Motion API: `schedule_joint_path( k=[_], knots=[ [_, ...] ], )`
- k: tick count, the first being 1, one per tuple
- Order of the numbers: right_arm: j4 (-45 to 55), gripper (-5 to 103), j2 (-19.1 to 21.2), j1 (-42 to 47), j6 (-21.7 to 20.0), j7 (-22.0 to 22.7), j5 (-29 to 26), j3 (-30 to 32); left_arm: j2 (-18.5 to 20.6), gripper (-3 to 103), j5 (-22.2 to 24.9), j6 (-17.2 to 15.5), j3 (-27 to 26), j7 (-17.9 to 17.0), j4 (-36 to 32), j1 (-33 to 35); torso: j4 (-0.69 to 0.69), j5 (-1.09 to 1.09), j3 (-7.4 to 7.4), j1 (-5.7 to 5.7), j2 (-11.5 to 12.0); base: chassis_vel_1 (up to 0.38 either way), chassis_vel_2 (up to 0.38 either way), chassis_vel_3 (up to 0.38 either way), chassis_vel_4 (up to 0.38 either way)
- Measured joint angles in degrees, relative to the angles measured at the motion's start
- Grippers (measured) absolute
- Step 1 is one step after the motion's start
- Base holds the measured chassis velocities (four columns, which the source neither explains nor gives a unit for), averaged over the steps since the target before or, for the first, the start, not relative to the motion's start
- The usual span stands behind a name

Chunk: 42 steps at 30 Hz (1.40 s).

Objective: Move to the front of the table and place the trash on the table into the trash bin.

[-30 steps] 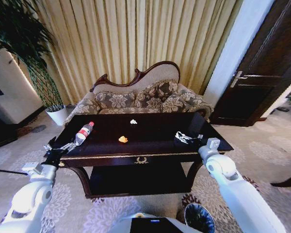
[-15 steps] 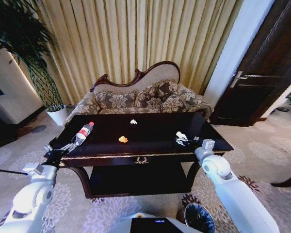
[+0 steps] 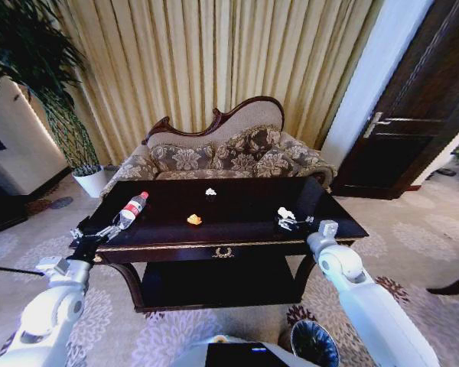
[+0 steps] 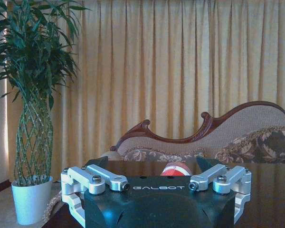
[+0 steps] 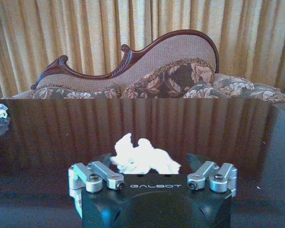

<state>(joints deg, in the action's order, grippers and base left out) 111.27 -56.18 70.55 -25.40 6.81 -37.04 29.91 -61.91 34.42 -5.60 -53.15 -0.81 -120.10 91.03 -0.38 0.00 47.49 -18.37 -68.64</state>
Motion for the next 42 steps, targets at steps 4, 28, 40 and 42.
schedule_joint_path(
  k=[4, 28, 40, 42],
  knots=[
    [0.0, 74, 0.0, 0.2, 0.1, 0.0, 0.3, 0.1, 0.0, 100, 0.0, 0.1, -0.1, 0.0, 0.0, 0.1, 0.0, 0.0, 0.0, 0.0, 0.0, 0.0, 0.0, 0.0, 0.0],
    [1.0, 1, -1.8, 1.9, 3.7, 0.0, 0.9, 2.8, -0.1, 100, 0.0, 0.5, -0.2, 0.3, 0.2, 0.2, 0.0, 0.0, 0.0, 0.0, 0.0, 0.0, 0.0, 0.0, 0.0],
    [6.2, 0, -5.3, 4.4, 8.0, 0.0, 1.9, 8.9, -0.9, 100, 0.4, 1.3, -0.9, 0.2, -0.1, 0.5, 0.0, 0.0, 0.0, 0.0, 0.0, 0.0, 0.0, 0.0, 0.0],
    [7.4, 0, -6.2, 5.2, 8.6, 0.0, 2.5, 9.9, -1.1, 100, 0.8, 1.4, -1.3, 0.2, 0.0, 0.6, 0.0, 0.0, 0.0, 0.0, 0.0, 0.0, 0.0, 0.0, 0.0]
  ],
)
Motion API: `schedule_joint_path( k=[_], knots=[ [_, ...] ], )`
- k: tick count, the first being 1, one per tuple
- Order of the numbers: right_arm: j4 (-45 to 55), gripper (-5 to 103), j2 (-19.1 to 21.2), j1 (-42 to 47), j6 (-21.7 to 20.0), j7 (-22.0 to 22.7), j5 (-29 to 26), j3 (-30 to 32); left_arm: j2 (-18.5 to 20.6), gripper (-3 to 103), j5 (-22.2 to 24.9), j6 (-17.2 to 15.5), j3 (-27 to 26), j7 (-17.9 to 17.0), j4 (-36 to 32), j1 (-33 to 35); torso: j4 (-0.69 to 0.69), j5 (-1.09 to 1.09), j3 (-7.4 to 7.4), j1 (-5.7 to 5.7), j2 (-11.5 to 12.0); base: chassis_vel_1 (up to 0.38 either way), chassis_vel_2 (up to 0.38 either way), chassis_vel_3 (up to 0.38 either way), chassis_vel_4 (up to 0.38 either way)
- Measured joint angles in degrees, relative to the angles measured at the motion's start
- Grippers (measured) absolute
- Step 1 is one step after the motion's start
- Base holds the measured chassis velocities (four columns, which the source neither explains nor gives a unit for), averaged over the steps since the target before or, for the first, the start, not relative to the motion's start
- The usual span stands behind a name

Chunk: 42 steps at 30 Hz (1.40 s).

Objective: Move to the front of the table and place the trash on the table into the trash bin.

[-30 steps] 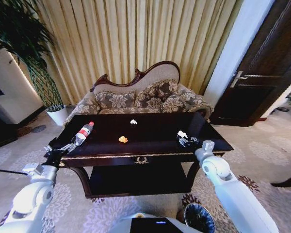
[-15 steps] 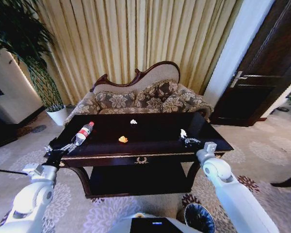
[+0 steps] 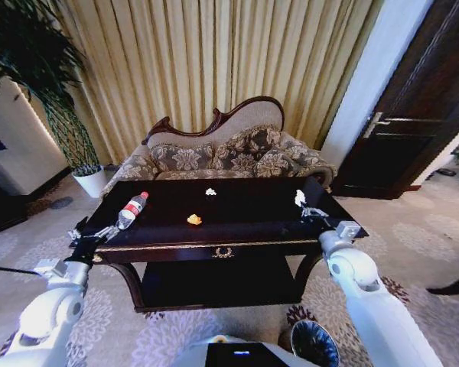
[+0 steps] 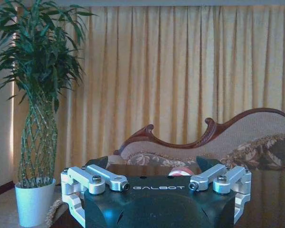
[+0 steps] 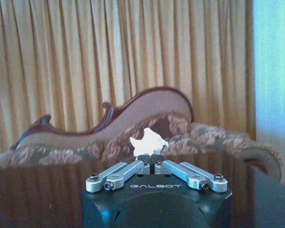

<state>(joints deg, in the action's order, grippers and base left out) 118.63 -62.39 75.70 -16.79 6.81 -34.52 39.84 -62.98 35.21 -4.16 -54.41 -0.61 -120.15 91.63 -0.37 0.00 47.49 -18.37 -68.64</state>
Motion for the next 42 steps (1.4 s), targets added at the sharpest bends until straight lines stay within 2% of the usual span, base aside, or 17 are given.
schedule_joint_path(
  k=[7, 22, 35, 38, 42],
  knots=[
    [1.8, 0, -2.2, 1.8, 1.1, 0.0, 2.7, 1.7, 0.5, 100, 1.0, 0.2, -0.7, -0.1, 0.2, 0.2, 0.0, 0.01, 0.0, 0.0, 0.0, 0.0, 0.0, 0.0, 0.0],
    [2.0, 0, -2.1, 2.6, 1.1, 0.0, 2.9, 1.4, 0.7, 100, 1.1, 0.2, -0.5, 0.0, 0.2, -0.2, 0.0, 0.0, 0.01, -0.01, 0.0, 0.051, -0.045, -0.045, 0.044],
    [1.3, 0, -2.9, 2.7, 1.2, 0.0, 3.2, 0.9, 0.5, 100, 0.9, 0.1, -0.4, 0.2, 0.2, -0.2, 0.0, 0.0, 0.0, 0.0, 0.0, 0.262, -0.25, -0.25, 0.261],
    [0.1, 0, -4.2, 3.4, 2.0, 0.0, 5.9, 0.5, 0.3, 100, 0.8, 0.0, -0.2, 0.2, 0.2, -0.2, 0.0, 0.0, -0.01, 0.03, 0.0, 0.282, -0.293, -0.289, 0.271],
    [-1.2, 0, -5.1, 3.6, 2.2, 0.0, 6.5, 0.2, 0.3, 100, 0.8, 0.0, -0.2, 0.2, 0.4, -0.2, -0.01, 0.0, -0.02, 0.06, 0.0, 0.227, -0.215, -0.224, 0.209]
  ],
)
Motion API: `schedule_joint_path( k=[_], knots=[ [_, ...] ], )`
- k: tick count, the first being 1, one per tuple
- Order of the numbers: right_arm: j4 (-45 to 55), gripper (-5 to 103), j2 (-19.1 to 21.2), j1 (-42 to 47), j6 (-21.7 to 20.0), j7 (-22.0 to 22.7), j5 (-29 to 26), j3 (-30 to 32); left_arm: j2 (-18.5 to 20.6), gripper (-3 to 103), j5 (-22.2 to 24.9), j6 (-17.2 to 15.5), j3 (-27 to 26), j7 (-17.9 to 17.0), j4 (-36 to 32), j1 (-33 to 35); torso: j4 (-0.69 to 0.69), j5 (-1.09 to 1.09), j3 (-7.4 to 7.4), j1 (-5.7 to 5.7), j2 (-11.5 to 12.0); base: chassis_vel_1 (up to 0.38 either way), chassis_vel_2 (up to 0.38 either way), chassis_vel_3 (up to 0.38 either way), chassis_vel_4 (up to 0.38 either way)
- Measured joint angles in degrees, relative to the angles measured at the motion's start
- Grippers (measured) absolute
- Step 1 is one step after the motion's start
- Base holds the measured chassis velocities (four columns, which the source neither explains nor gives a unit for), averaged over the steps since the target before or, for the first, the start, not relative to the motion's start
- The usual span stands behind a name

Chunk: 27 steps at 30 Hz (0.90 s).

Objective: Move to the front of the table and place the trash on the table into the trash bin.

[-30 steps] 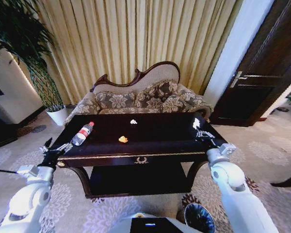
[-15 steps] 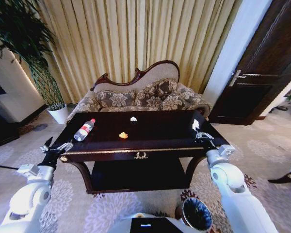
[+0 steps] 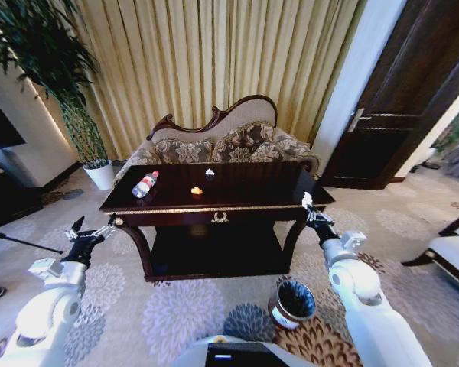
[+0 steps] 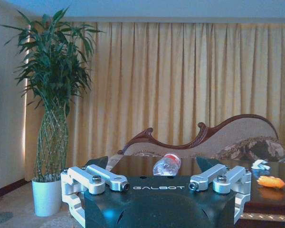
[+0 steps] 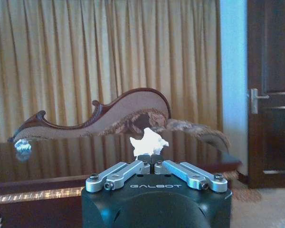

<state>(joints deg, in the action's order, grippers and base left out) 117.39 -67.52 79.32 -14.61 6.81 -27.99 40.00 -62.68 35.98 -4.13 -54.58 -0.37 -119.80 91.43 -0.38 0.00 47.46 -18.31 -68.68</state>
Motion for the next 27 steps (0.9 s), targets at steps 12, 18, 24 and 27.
schedule_joint_path(
  k=[12, 18, 24, 27],
  knots=[
    [-32.1, 0, -6.4, -2.3, 1.2, 0.0, 14.8, -0.2, -0.1, 100, 0.3, 0.3, -0.1, 0.2, 0.8, -0.2, 0.01, 0.01, 0.05, -0.12, 0.1, -0.032, 0.016, 0.029, -0.029],
    [-41.9, 0, -6.4, -4.2, 1.2, 0.0, 20.3, 0.9, -0.5, 100, 0.2, 0.4, 0.3, 0.3, 0.7, -0.2, 0.01, 0.0, 0.01, -0.02, 0.0, 0.0, 0.0, 0.0, 0.0],
    [-48.1, 0, -6.9, -5.4, 2.6, 0.0, 22.3, 1.2, -0.6, 100, 0.2, 0.4, 0.4, 0.3, 0.7, -0.3, 0.0, 0.01, 0.03, -0.07, 0.1, 0.0, 0.0, 0.0, 0.0],
    [-48.4, 0, -7.3, -5.5, 2.8, 0.0, 22.3, 1.2, -0.5, 100, 0.2, 0.4, 0.4, 0.4, 0.7, -0.3, 0.0, 0.01, 0.03, -0.07, 0.0, 0.0, 0.0, 0.0, 0.0]
  ],
)
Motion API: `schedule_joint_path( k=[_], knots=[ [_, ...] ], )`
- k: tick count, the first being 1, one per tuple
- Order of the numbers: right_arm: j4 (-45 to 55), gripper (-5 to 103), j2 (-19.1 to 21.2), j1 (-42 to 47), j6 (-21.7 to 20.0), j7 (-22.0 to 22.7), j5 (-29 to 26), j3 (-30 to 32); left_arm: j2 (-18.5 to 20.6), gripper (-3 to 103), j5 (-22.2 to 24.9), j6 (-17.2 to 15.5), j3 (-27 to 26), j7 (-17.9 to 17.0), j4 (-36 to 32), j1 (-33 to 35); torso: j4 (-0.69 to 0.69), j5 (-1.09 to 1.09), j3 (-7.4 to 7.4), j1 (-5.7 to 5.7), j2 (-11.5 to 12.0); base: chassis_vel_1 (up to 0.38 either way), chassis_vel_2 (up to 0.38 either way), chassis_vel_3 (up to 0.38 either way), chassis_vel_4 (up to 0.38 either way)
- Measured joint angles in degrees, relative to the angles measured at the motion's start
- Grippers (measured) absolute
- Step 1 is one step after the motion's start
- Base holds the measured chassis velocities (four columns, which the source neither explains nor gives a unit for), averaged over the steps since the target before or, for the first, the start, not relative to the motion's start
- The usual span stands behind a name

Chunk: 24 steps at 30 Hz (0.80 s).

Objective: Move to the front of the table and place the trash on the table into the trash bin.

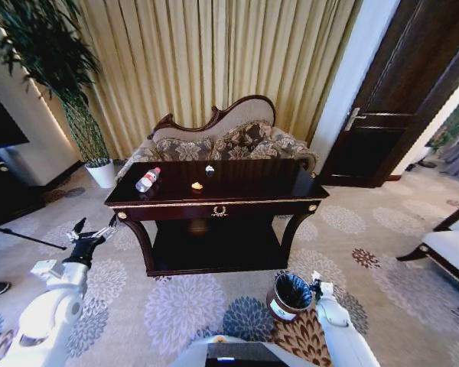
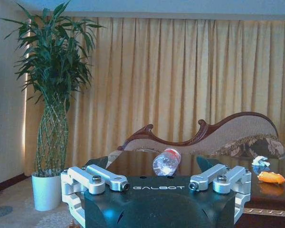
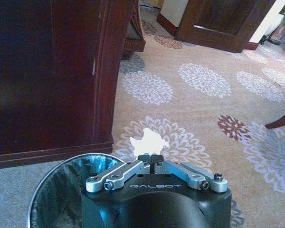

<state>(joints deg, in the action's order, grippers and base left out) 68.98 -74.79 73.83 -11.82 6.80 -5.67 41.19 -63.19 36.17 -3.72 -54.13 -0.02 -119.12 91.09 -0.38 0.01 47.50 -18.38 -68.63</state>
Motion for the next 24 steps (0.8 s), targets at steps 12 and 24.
schedule_joint_path(
  k=[12, 24],
  knots=[
    [0.8, 18, -1.3, -0.3, 0.3, 0.0, 2.2, -0.4, 0.3, 100, 0.0, 0.1, -0.2, 0.0, 0.1, 0.2, 0.01, -0.01, 0.0, 0.01, 0.0, 0.0, 0.0, 0.0, 0.0],
    [1.9, 61, -1.6, 0.1, 0.8, 0.0, 2.5, -0.5, 0.6, 100, 0.0, 0.1, -0.2, 0.1, 0.1, 0.1, 0.0, -0.01, 0.0, 0.01, 0.0, 0.0, 0.0, 0.0, 0.0]
  ],
)
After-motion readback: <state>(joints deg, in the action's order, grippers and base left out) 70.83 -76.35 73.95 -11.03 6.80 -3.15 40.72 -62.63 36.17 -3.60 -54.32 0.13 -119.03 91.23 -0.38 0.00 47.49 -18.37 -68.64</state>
